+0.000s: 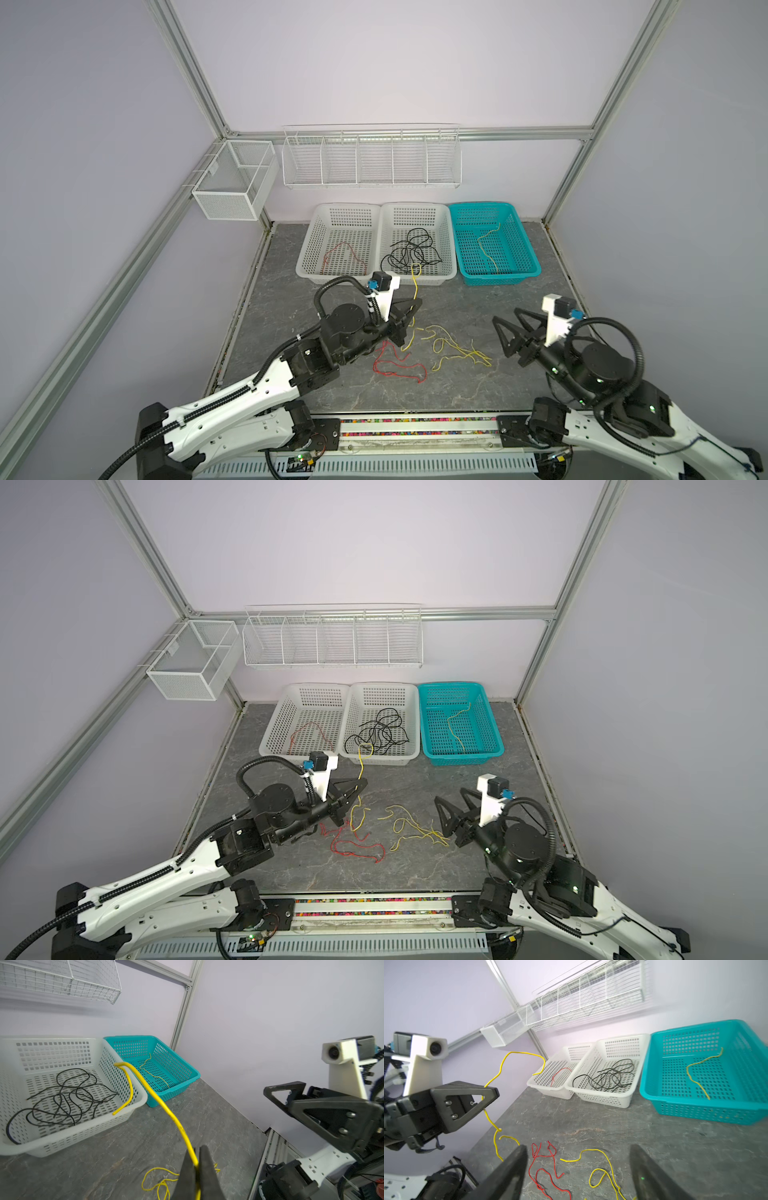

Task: Untangle the cables
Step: 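Carry the yellow wires with the left gripper over the teal basket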

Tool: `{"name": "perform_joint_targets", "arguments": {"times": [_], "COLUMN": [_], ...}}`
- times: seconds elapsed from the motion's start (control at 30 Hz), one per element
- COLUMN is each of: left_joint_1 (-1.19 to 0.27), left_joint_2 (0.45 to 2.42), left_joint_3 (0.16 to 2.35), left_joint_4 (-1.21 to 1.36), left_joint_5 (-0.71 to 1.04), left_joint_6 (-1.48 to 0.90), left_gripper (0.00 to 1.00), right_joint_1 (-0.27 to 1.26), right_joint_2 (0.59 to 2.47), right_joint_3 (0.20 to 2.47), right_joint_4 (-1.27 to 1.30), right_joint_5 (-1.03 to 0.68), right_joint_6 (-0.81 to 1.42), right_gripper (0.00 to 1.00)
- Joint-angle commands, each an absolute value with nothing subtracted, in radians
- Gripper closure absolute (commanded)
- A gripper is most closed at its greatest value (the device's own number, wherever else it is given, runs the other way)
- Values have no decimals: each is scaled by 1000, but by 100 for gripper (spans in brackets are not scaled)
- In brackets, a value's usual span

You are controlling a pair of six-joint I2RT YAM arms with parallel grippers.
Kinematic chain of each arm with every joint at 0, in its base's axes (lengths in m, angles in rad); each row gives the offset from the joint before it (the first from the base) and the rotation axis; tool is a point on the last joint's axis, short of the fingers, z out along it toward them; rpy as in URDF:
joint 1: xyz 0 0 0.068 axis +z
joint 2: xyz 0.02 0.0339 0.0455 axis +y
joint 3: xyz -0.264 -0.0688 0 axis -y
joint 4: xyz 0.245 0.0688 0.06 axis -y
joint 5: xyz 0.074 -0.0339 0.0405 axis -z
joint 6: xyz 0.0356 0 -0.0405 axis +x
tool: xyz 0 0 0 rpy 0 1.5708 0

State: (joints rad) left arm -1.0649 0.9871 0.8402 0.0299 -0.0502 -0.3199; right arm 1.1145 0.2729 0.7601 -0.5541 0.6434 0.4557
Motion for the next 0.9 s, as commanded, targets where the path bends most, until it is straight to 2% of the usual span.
{"name": "perform_joint_targets", "arguments": {"times": [0.0, 0.03, 0.07, 0.1, 0.5, 0.8, 0.87], "left_joint_1": [-1056, -1051, -1045, -1037, -902, -870, -868], "left_joint_2": [1109, 1160, 1201, 1258, 1931, 2456, 2503], "left_joint_3": [987, 1041, 1089, 1146, 1881, 2491, 2482], "left_joint_4": [-14, -20, -26, -35, -79, -62, 58], "left_joint_5": [6, 23, 44, 63, 312, 400, 376], "left_joint_6": [-221, -198, -179, -159, -135, -232, -258], "left_gripper": [100, 100, 100, 100, 100, 100, 100], "right_joint_1": [1116, 1116, 1117, 1115, 1118, 1122, 1121], "right_joint_2": [218, 203, 189, 177, 60, 11, 9], "right_joint_3": [810, 826, 836, 842, 849, 809, 807], "right_joint_4": [-787, -818, -841, -865, -1001, -978, -977], "right_joint_5": [773, 783, 793, 803, 845, 871, 868], "right_joint_6": [440, 438, 438, 437, 473, 463, 457], "right_gripper": [4, 1, 9, 12, 12, 12, 12]}}
